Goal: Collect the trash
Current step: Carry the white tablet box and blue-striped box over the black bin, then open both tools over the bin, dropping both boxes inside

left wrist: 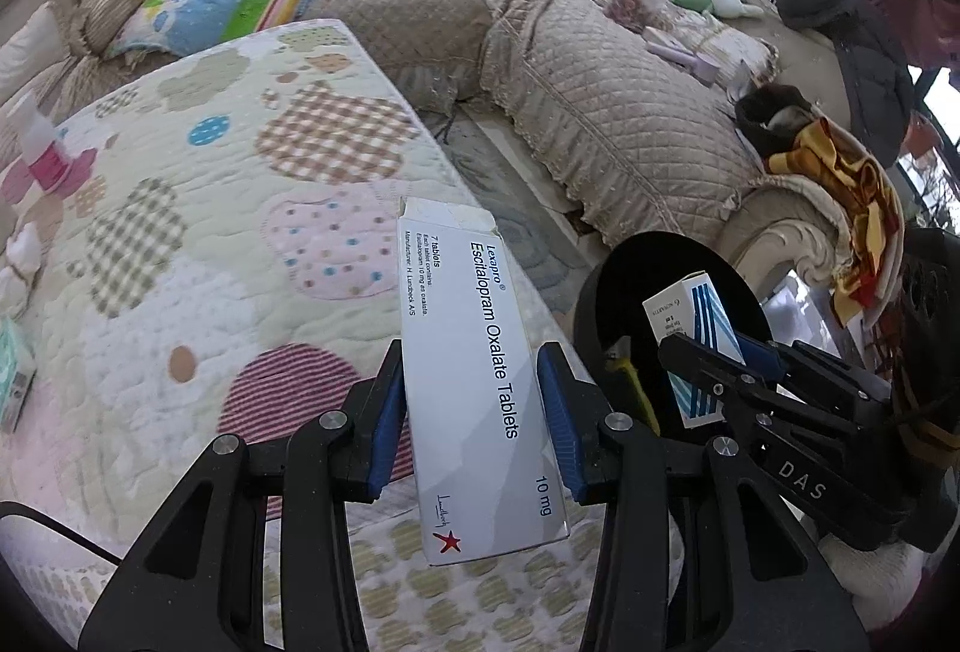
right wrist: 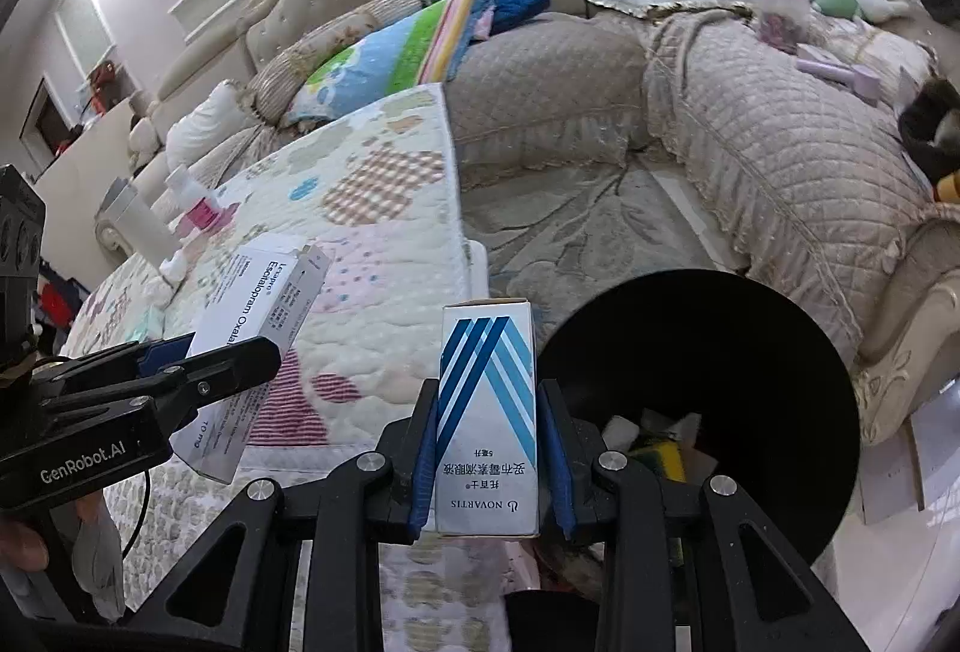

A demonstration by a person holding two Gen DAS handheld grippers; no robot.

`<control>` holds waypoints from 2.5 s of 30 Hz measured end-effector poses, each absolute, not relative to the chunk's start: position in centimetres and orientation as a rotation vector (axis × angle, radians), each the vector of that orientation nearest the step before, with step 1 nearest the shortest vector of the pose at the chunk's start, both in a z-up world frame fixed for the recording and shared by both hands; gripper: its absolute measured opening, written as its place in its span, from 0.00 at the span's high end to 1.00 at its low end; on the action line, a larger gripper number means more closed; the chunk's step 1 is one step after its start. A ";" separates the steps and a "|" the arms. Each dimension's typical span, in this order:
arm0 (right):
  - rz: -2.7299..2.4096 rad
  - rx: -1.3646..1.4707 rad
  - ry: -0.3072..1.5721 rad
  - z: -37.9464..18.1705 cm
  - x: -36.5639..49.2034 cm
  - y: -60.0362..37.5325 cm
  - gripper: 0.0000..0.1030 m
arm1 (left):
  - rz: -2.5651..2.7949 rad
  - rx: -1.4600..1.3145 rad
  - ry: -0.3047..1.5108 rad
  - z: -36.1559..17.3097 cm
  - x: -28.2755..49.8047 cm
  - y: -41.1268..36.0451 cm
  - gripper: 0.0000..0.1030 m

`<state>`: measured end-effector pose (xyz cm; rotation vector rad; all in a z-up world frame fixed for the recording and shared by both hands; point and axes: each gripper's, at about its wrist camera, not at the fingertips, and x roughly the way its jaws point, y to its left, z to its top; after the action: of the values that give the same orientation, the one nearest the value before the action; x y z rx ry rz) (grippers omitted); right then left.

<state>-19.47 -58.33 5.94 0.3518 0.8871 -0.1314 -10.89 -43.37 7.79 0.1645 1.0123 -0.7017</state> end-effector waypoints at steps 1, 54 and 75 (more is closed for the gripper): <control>-0.137 0.358 0.888 5.8 -19.6 -58.7 0.71 | -0.706 0.168 1.014 7.7 -10.9 -43.8 0.61; -0.333 0.482 0.948 1.6 -22.3 -66.9 0.60 | -0.928 0.109 1.111 5.9 -11.8 -51.8 0.56; -0.300 0.471 0.977 1.7 -21.1 -64.7 0.57 | -0.849 0.112 1.090 6.1 -10.7 -48.0 0.51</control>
<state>-21.13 -64.75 1.72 0.4710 0.9767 -0.3003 -10.69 -47.99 6.09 0.1120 1.0902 -0.8493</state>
